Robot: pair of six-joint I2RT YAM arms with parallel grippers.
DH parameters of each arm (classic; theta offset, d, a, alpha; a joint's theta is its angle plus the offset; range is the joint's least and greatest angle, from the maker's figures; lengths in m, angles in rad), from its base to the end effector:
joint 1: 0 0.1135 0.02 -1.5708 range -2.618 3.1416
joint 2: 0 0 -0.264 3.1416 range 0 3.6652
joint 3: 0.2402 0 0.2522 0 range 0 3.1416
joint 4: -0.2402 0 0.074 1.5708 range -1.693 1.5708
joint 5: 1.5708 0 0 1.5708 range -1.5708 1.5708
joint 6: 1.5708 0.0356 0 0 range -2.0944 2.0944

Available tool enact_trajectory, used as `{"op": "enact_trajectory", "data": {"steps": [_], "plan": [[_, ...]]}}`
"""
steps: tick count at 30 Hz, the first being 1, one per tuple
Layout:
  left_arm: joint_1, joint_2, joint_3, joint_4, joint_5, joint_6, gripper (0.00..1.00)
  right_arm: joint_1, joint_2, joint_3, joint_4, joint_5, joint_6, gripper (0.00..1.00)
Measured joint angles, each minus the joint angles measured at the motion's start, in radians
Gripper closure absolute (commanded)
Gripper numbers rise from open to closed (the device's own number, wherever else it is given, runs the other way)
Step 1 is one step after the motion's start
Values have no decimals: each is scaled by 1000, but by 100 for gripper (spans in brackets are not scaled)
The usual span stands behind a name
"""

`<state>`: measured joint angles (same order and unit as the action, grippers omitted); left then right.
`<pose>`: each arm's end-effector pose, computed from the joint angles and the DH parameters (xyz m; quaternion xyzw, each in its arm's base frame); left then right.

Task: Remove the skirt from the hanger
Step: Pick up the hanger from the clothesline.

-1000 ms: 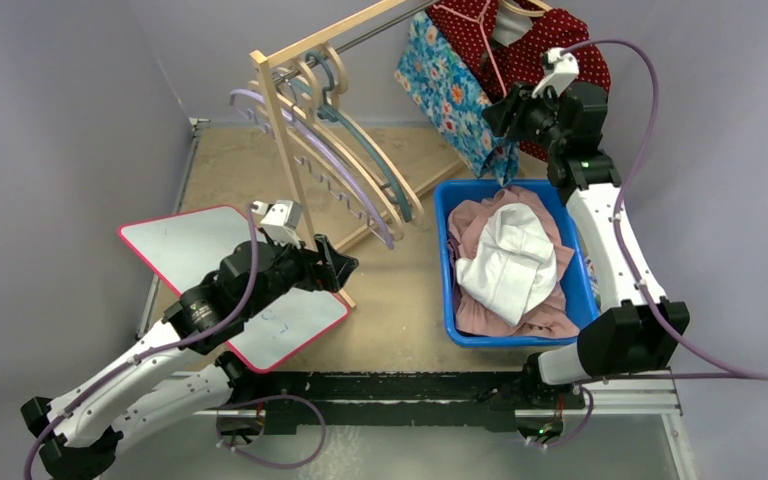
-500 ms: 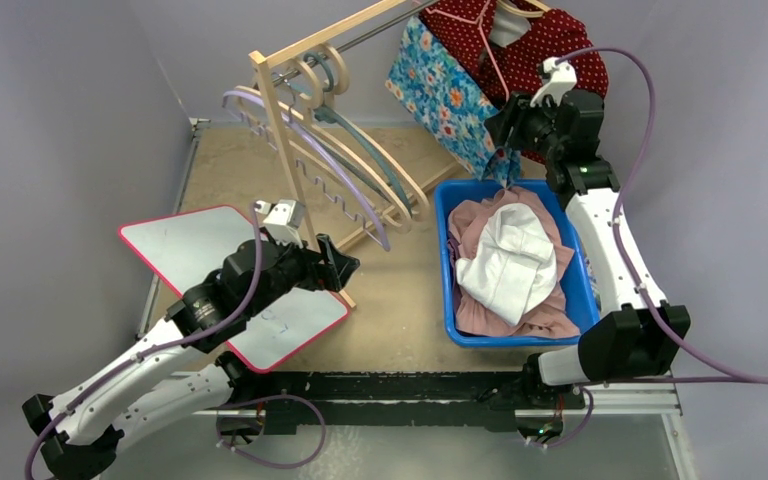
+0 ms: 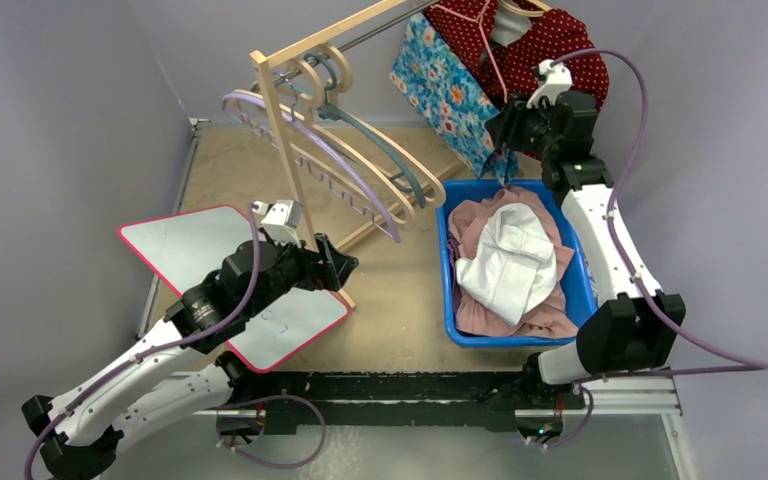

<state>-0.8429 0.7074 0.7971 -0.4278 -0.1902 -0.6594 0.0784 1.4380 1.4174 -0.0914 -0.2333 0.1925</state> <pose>0.1120 -0.1155 0.3306 0.0198 0.8139 -0.3361 0.4735 0.3375 0.0348 0.4180 -0.0352 0.7437 0.1754 0.6441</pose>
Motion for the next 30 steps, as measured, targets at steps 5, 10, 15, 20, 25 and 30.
{"op": "enact_trajectory", "data": {"steps": [5,10,15,20,25,30], "plan": [[0,-24,0,-6,-16,-12,7,0,38,0,24,-14,9,74],[0,-48,0,-7,-31,-21,6,0,40,-4,64,-77,54,89],[0,-49,0,-7,-39,-22,6,1,13,-65,162,-202,141,96],[0,-34,0,-6,-42,-29,6,1,-26,-142,286,-322,283,100],[0,-24,0,-3,-41,-39,6,0,-54,-212,436,-423,454,100],[0,-26,0,2,-42,-48,5,0,-76,-283,645,-497,640,100]]}}
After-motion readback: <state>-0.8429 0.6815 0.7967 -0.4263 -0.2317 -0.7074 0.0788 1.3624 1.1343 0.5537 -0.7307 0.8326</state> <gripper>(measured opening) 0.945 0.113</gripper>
